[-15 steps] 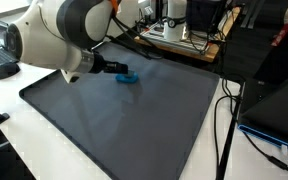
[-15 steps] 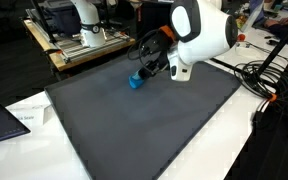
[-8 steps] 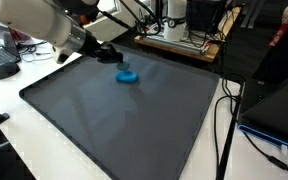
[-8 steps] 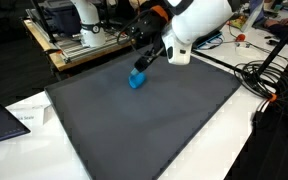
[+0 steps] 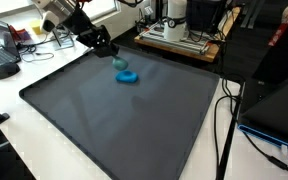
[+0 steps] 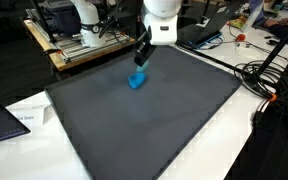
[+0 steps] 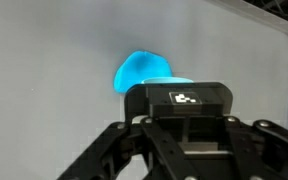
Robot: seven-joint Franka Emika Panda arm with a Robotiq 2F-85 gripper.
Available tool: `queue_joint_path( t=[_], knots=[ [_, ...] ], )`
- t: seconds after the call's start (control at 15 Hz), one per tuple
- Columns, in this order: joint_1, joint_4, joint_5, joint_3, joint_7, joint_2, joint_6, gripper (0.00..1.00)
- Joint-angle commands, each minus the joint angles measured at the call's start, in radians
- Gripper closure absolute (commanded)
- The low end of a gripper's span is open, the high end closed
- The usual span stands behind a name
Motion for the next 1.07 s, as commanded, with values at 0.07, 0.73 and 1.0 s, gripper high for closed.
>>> queue_joint_path(
  t=[0.07,0.73,1.0],
  knots=[
    [-0.045,-0.29,0.117,0.002,-0.108,-0.19,0.212,0.78],
    [-0.041,-0.641,0.285,-0.036,-0.219,-0.391,0.573,0.78],
    [-0.03,-0.623,0.311,-0.055,-0.24,-0.367,0.587,0.53]
  ],
)
